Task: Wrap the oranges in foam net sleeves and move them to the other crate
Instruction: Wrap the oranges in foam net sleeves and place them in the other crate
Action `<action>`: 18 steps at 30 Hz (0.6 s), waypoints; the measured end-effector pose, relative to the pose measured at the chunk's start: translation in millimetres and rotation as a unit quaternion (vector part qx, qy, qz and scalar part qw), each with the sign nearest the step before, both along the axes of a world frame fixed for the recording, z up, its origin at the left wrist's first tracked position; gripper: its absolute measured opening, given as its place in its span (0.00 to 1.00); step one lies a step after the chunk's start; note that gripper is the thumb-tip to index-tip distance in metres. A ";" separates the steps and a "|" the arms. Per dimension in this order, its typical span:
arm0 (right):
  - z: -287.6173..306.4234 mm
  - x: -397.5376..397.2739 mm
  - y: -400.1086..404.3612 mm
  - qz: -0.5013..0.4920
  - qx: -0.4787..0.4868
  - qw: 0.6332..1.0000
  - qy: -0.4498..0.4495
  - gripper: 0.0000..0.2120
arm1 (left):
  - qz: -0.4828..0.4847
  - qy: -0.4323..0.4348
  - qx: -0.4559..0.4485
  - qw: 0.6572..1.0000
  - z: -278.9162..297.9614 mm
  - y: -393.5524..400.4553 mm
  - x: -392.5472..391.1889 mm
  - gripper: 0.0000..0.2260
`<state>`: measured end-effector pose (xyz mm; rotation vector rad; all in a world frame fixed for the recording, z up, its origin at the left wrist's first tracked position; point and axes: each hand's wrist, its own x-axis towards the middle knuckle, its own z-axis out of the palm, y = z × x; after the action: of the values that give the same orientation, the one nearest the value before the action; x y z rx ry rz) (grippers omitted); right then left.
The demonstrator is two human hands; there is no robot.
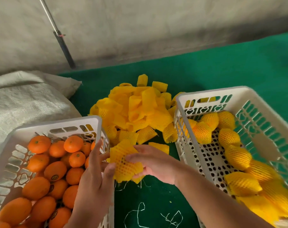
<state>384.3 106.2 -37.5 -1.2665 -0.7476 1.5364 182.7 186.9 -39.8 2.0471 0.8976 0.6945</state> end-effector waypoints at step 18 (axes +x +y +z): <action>33.8 123.9 -192.7 -0.471 -0.102 0.870 -0.109 0.05 | -0.006 0.148 0.057 0.987 4.5 -1.3 6.0 0.08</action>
<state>508.1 -86.5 -3.7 -1.6369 -0.0244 0.6743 188.7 185.7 -35.3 2.2960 1.0310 0.4513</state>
